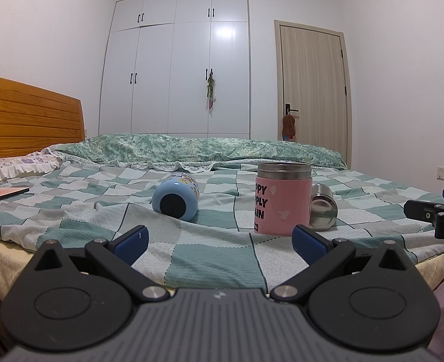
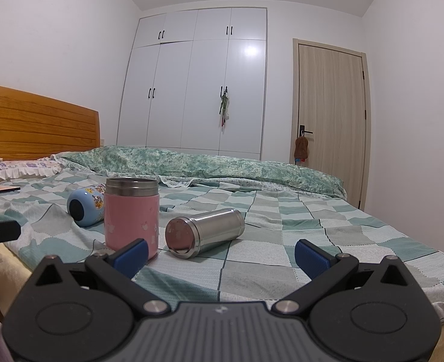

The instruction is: Flip cup upright

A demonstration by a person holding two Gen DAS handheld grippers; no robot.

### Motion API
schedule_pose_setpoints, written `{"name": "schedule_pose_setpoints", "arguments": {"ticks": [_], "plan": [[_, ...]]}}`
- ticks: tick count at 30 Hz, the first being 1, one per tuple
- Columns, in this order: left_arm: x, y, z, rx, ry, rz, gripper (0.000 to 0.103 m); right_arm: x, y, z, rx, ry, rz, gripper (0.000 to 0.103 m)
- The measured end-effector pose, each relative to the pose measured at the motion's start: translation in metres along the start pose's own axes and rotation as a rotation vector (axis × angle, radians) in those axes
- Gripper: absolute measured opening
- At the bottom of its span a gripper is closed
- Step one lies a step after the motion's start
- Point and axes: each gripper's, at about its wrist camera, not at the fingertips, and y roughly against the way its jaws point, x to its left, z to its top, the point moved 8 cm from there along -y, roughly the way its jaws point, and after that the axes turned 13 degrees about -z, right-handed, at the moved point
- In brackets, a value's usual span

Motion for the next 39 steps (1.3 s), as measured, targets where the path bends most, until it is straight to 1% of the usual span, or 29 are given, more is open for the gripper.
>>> {"name": "schedule_pose_setpoints", "arguments": {"ticks": [16,20,23,27,32,39], "plan": [[0.000,0.000,0.000,0.001,0.002,0.002,0.103,0.000,0.000,0.000,0.000,0.000,0.002,0.103],[0.001,0.001,0.005,0.011,0.018,-0.002,0.103,0.003,0.003,0.004,-0.003,0.013,0.032,0.103],[0.005,0.009,0.016,0.012,0.009,-0.004,0.103,0.009,0.014,0.015,-0.039,0.025,0.074,0.103],[0.016,0.009,0.038,0.002,-0.016,0.013,0.103,0.035,0.017,0.044,-0.068,0.024,0.173,0.103],[0.046,0.010,0.062,0.006,-0.045,0.033,0.103,0.081,0.017,0.076,-0.121,0.061,0.279,0.103],[0.106,0.003,0.081,-0.004,-0.039,0.091,0.103,0.157,0.004,0.104,-0.104,0.097,0.380,0.103]]}}
